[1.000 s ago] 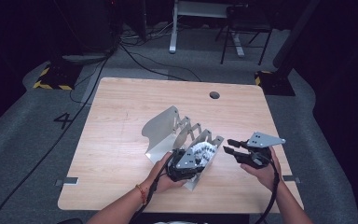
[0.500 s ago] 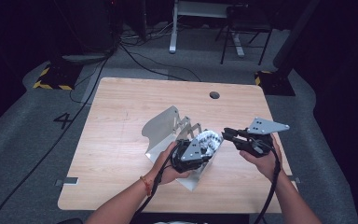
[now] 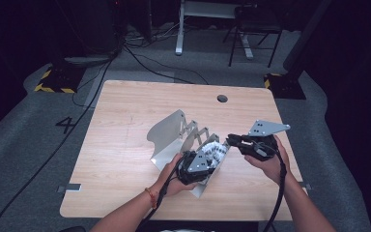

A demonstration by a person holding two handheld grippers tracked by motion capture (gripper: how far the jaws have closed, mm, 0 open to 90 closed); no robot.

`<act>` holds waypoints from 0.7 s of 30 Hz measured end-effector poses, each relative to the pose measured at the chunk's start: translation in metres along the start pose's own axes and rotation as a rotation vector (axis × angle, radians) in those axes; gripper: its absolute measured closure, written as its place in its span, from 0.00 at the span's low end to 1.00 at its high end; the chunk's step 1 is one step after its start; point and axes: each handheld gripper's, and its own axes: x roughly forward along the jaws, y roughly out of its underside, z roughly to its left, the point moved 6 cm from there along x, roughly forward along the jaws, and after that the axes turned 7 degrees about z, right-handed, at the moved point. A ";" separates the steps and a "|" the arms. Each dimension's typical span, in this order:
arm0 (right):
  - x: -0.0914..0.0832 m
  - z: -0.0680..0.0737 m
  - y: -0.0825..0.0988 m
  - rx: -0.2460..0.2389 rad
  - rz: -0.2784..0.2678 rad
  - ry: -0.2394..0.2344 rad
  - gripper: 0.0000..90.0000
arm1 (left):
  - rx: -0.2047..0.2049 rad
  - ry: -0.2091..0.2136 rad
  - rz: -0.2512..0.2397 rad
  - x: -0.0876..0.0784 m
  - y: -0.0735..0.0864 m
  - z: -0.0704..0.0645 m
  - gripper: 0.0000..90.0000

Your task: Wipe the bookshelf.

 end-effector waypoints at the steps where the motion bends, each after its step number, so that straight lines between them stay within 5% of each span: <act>1: 0.001 0.000 0.000 0.002 0.006 0.001 0.91 | -0.001 0.005 0.012 0.003 0.003 0.000 0.88; 15: 0.009 0.000 -0.004 -0.028 0.056 -0.023 1.00 | -0.043 0.070 0.124 0.030 0.037 -0.005 0.88; 21: 0.008 -0.001 -0.005 -0.038 0.062 0.000 1.00 | -0.021 0.028 0.157 0.029 0.041 0.003 0.88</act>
